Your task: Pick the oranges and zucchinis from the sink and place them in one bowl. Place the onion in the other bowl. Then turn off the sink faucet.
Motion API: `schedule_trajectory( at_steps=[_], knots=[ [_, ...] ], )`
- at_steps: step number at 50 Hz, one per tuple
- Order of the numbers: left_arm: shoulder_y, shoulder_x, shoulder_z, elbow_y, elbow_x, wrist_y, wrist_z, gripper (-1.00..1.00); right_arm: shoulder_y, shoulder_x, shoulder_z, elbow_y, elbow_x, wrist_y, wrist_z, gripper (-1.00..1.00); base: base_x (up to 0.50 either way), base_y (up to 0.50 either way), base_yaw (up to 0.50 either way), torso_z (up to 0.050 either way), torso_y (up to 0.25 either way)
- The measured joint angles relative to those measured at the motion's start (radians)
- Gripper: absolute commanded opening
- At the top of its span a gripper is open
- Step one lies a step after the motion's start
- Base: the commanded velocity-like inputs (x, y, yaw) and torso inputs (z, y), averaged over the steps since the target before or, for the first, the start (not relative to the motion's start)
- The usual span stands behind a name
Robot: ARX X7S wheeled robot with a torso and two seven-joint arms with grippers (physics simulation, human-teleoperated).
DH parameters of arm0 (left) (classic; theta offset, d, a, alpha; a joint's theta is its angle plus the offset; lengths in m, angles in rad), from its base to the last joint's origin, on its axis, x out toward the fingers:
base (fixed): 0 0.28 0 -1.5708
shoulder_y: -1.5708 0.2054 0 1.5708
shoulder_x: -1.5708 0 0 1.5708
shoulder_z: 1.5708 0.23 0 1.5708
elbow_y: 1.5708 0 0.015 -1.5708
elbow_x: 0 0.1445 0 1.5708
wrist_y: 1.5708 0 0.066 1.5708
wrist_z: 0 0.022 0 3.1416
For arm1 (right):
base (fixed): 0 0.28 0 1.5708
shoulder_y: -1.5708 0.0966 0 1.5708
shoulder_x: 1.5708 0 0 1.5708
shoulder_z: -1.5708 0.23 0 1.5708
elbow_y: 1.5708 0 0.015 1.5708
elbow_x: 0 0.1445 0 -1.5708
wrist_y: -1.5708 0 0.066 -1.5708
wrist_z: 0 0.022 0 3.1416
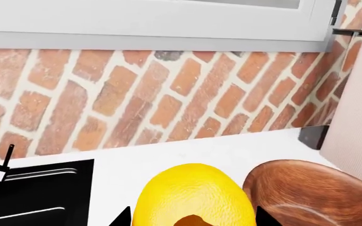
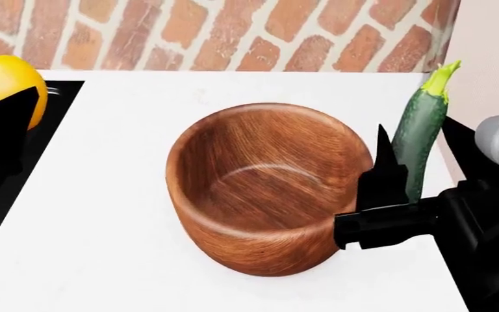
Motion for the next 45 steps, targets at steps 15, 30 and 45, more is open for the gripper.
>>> schedule_trajectory(
  at_steps=[15, 30, 45],
  knots=[
    [0.003, 0.002, 0.0, -0.007, 0.002, 0.007, 0.006, -1.0, -0.001, -0.003, 0.006, 0.003, 0.011, 0.008, 0.0, -1.0, 0.18, 0.0, 0.0, 0.0, 0.001],
    [-0.045, 0.032, 0.04, -0.015, -0.018, -0.025, 0.062, -1.0, 0.026, 0.008, 0.026, -0.004, 0.035, 0.042, -0.005, -1.0, 0.01, 0.0, 0.0, 0.0, 0.001],
    [-0.277, 0.22, 0.196, -0.18, 0.049, -0.088, 0.241, -1.0, 0.04, 0.013, 0.038, -0.013, 0.056, 0.069, -0.006, -1.0, 0.0, 0.0, 0.0, 0.0, 0.001]
  ],
)
